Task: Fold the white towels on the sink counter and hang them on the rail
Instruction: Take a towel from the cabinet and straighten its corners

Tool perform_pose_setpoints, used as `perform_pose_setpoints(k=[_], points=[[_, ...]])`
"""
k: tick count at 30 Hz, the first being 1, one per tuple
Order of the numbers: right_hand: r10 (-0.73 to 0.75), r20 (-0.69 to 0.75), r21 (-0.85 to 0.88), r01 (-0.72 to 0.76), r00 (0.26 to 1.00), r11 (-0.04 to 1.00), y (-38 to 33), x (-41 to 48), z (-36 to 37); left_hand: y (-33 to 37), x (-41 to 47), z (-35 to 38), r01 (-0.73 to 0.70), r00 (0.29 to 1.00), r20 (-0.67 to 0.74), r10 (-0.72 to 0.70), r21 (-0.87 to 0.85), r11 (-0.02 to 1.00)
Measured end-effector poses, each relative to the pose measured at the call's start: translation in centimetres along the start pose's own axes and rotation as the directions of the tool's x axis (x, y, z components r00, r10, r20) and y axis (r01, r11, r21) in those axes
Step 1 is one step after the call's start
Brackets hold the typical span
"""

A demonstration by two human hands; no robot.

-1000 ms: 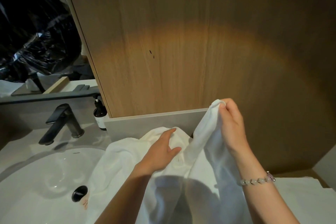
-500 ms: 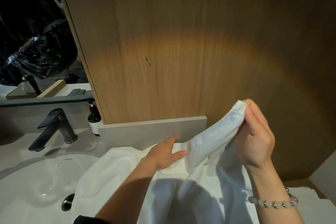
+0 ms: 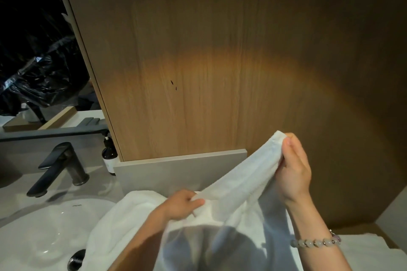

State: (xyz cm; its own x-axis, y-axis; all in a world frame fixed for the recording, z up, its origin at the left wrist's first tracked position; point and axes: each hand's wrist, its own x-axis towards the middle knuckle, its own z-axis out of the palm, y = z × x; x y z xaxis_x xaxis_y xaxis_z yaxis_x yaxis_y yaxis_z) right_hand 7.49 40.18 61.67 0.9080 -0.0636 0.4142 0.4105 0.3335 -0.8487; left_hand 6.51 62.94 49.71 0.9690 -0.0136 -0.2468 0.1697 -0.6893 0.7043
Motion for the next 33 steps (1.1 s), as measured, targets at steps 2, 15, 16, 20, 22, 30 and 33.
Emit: perform_pose_setpoints(k=[2,15,16,20,22,30,33], points=[[0.028,-0.094,-0.045,-0.032,0.995,0.998,0.5,0.2,-0.4,-0.8,-1.3,-2.7,-0.006,0.993,-0.114,-0.012,-0.163,0.987],[0.505,-0.027,-0.393,-0.473,0.863,0.788,4.5,-2.5,4.7,4.8,-7.5,-5.8,-0.301,0.881,-0.443,0.169,-0.246,0.921],[0.546,0.043,-0.361,-0.497,0.837,0.789,4.3,-3.2,5.3,5.0,-7.4,-5.3,-0.293,0.87,-0.461,0.177,-0.193,0.937],[0.569,0.235,-0.298,-0.499,0.788,0.814,4.7,-5.4,7.1,5.7,-7.3,-3.6,-0.243,0.861,-0.475,0.182,-0.07,0.967],[0.538,0.208,-0.265,-0.483,0.817,0.835,5.5,-6.0,7.5,5.6,-7.5,-3.4,-0.216,0.912,-0.386,0.141,-0.158,0.964],[0.428,0.124,-0.293,-0.379,0.895,0.877,6.9,-6.4,8.2,5.2,-9.4,-3.5,-0.181,0.962,-0.264,0.078,-0.394,0.901],[0.408,0.118,-0.333,-0.351,0.905,0.875,7.0,-6.5,8.5,4.5,-9.6,-3.4,-0.155,0.968,-0.242,0.061,-0.391,0.907]])
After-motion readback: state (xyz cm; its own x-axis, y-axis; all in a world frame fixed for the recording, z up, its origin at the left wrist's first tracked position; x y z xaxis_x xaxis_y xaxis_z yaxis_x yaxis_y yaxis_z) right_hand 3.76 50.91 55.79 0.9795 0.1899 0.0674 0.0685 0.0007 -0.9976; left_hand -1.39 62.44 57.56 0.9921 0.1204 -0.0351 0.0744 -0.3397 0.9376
